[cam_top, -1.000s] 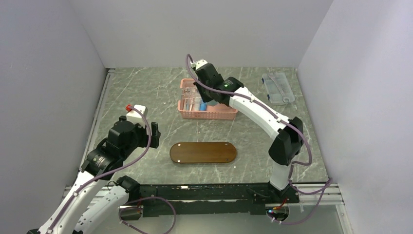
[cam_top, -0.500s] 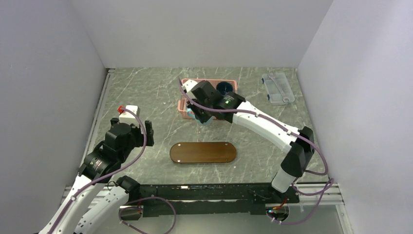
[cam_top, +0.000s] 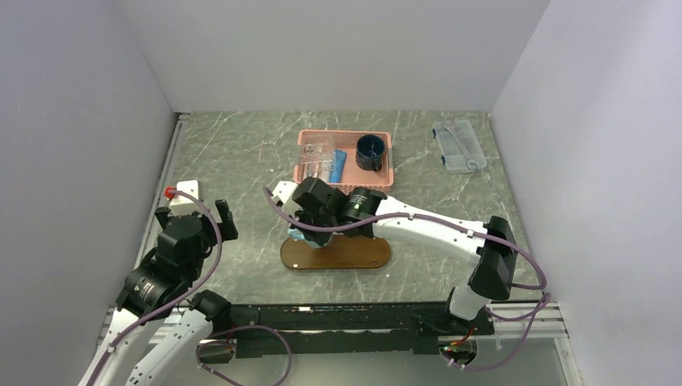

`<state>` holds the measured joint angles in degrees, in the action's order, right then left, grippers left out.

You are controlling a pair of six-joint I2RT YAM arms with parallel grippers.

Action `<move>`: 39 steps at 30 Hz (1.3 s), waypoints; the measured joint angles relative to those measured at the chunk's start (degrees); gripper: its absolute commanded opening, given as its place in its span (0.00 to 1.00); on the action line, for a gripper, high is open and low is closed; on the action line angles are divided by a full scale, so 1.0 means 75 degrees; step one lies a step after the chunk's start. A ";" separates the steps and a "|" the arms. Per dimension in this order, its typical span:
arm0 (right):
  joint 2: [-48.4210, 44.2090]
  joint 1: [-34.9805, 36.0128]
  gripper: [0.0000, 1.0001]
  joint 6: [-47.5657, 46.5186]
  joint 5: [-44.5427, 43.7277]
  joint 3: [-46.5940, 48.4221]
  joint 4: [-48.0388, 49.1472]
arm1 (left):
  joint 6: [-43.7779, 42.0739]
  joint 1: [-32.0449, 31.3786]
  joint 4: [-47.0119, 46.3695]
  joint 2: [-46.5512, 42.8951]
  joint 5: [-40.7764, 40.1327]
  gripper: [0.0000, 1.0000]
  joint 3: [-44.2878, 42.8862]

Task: Prepare toiletry sets of a toothbrush and toothpaste on the tray

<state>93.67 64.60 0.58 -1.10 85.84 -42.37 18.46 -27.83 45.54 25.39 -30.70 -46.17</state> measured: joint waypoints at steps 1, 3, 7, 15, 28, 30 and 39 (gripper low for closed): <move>0.0003 0.0085 0.00 0.0000 -0.0003 -0.0029 0.0047 | 0.0044 0.0000 0.0009 -0.0079 -0.0111 0.99 0.0000; 0.0012 0.0259 0.00 0.0012 -0.0003 -0.0058 0.0149 | 0.0108 0.0003 0.0035 -0.0233 -0.0321 0.99 0.0000; 0.0122 0.0481 0.00 0.0140 -0.0012 -0.0058 0.0446 | 0.0195 0.0006 0.0102 -0.0530 -0.0647 0.99 0.0000; 0.1003 0.0653 0.00 0.0364 -0.0015 -0.0047 0.0749 | 0.0303 0.0017 0.0184 -0.0930 -0.0959 0.99 0.0000; 0.1466 0.0697 0.00 0.0475 -0.0041 0.0294 0.0863 | 0.0306 0.0023 0.0201 -0.1075 -0.1035 0.99 0.0000; 0.1510 0.0699 0.00 0.0475 -0.0041 0.0321 0.0860 | 0.0306 0.0023 0.0201 -0.1081 -0.1035 0.99 0.0000; 0.1629 0.0764 0.00 0.0498 -0.0044 0.0391 0.0863 | 0.0306 0.0023 0.0201 -0.1174 -0.1040 0.99 0.0009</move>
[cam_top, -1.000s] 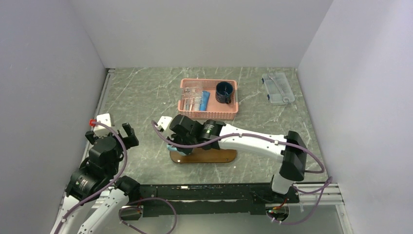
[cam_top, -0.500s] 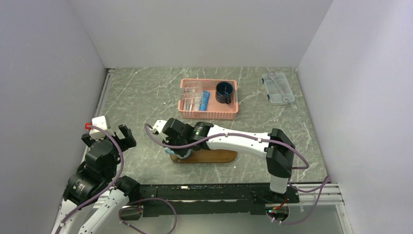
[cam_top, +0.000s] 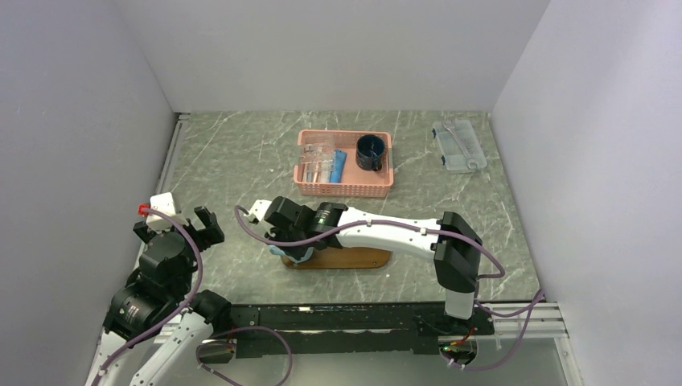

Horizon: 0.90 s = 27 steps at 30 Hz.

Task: Prepare toiletry sets of a toothbrush and toothpaste on the tray

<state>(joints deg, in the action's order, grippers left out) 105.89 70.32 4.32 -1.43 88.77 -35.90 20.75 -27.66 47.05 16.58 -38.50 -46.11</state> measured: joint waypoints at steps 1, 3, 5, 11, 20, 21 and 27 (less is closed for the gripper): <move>0.0000 0.0003 0.00 0.0000 0.0003 0.0000 0.0000 | 0.0000 0.0000 -0.0003 0.0000 0.0003 0.99 0.0003; 0.0017 0.0015 0.00 0.0000 0.0000 0.0017 -0.0003 | -0.0003 0.0000 0.0000 0.0000 0.0003 0.99 0.0003; 0.0041 0.0029 0.00 0.0003 -0.0006 0.0041 0.0000 | 0.0000 0.0000 -0.0003 0.0000 0.0003 0.99 0.0003; 0.0099 0.0096 0.09 0.0003 -0.0099 0.0085 -0.0003 | -0.0003 0.0012 -0.0003 0.0000 0.0006 0.99 0.0003; 0.0178 0.0181 0.33 0.0058 -0.0172 0.0195 0.0085 | -0.0003 0.0015 -0.0003 0.0000 0.0009 0.99 0.0003; 0.0178 0.0189 0.35 0.0061 -0.0175 0.0213 0.0108 | -0.0006 0.0015 -0.0003 0.0000 0.0009 0.99 0.0003; 0.0178 0.0201 0.44 0.0064 -0.0297 0.0286 0.0210 | -0.0006 0.0015 -0.0003 0.0000 0.0012 0.99 0.0006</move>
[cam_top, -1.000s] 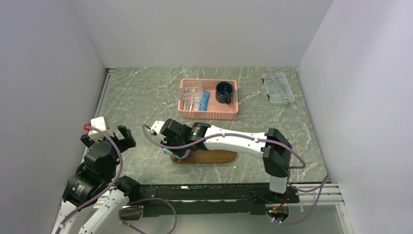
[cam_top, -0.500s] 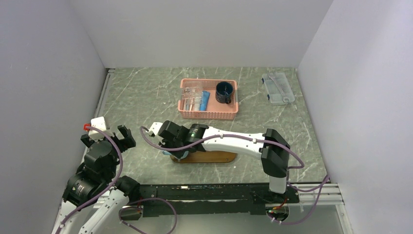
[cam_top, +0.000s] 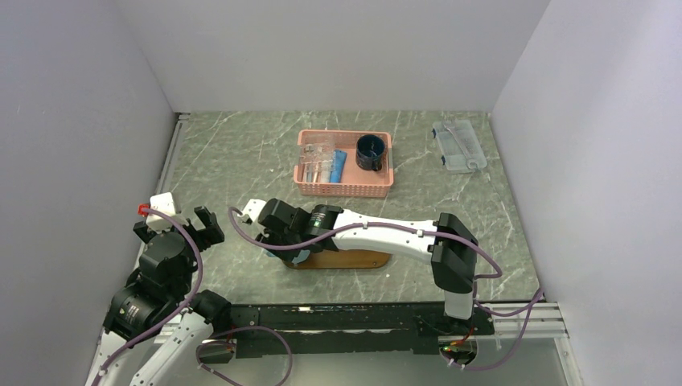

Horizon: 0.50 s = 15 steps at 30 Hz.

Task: Prepare toiletry sets of a toothbrush and toothpaste on the tray

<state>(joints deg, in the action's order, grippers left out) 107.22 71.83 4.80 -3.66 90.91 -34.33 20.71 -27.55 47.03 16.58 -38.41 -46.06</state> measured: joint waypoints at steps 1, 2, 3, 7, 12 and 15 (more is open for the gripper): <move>-0.0003 0.0000 0.45 0.0006 -0.0052 0.0000 -0.0003 | 0.0000 0.0000 0.0000 0.0000 0.0000 0.99 -0.0003; -0.0003 0.0000 0.46 0.0009 -0.0082 0.0000 -0.0003 | 0.0000 0.0000 0.0000 0.0000 0.0000 0.99 -0.0003; -0.0006 0.0000 0.48 0.0020 -0.0119 0.0000 -0.0003 | 0.0000 0.0000 0.0000 0.0000 0.0000 0.99 0.0000; -0.0134 0.0000 0.51 0.0047 -0.0367 -0.0003 -0.0009 | 0.0000 0.0000 0.0000 0.0000 0.0000 0.99 0.0000; -0.0758 0.0000 0.53 0.0052 -0.0778 -0.0096 0.0000 | -0.0003 0.0000 0.0000 0.0000 0.0003 0.99 0.0000; -0.1288 -0.0012 0.53 0.0076 -0.1125 -0.0204 0.0009 | -0.0003 0.0000 0.0000 0.0000 0.0006 0.99 0.0000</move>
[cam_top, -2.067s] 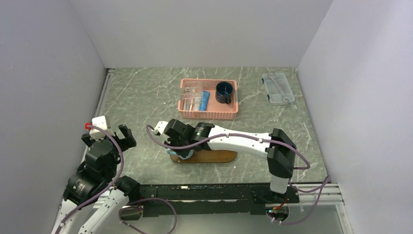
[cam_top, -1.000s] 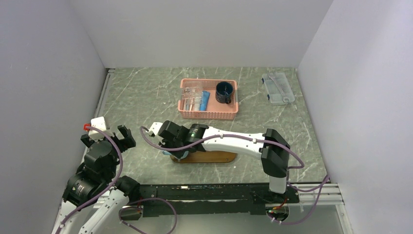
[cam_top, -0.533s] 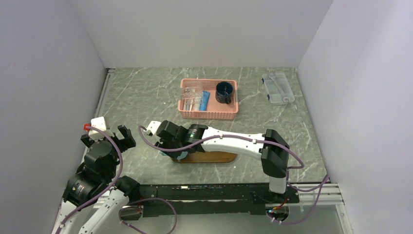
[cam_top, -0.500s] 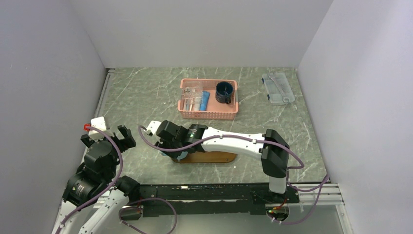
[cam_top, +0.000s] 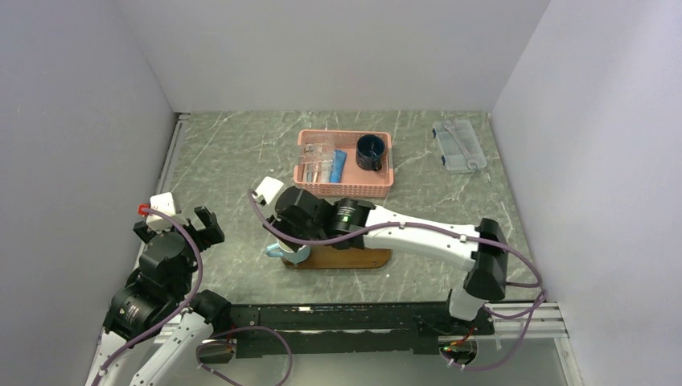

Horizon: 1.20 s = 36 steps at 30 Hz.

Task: Prepare toiletry sets of a toothbrush and toothpaste on the tray

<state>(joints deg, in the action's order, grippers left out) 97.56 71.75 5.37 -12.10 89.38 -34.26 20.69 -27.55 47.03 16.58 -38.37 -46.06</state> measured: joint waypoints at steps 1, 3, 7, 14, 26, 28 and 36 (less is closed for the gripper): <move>-0.0122 -0.0020 0.53 0.0015 -0.0085 -0.0023 -0.0009 | 0.0000 0.0000 0.0000 0.0000 0.0003 0.99 0.0000; -0.0373 -0.0096 0.53 0.0055 -0.0265 -0.0082 -0.0003 | 0.0000 0.0000 -0.0003 0.0000 0.0015 0.99 0.0000; -0.0679 -0.0504 0.53 0.0128 -0.0507 -0.0239 -0.0020 | 0.0000 0.0000 0.0000 0.0000 0.0023 0.99 0.0012; -0.0941 -0.1953 0.53 0.0265 -0.0656 -0.0423 -0.0073 | -0.0003 0.0020 -0.0009 0.0000 0.0058 0.99 0.0015; -0.0230 -0.4281 0.55 0.1113 -0.0871 0.0085 -0.0017 | -0.0067 0.0050 -0.0122 0.0003 0.0233 0.99 0.0047; 0.0251 -0.4459 0.55 0.1291 -0.0935 0.0385 0.0006 | -0.0070 0.0052 -0.0152 0.0003 0.0297 0.99 0.0070; 0.1772 -0.5001 0.55 0.1827 -0.0918 0.1495 -0.0038 | -0.0181 0.0093 -0.0245 0.0009 0.0460 0.99 0.0099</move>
<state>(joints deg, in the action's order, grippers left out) 110.85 34.24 19.07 -18.98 100.60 -34.54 19.33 -26.85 45.19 16.64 -34.92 -45.32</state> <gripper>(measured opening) 0.546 0.992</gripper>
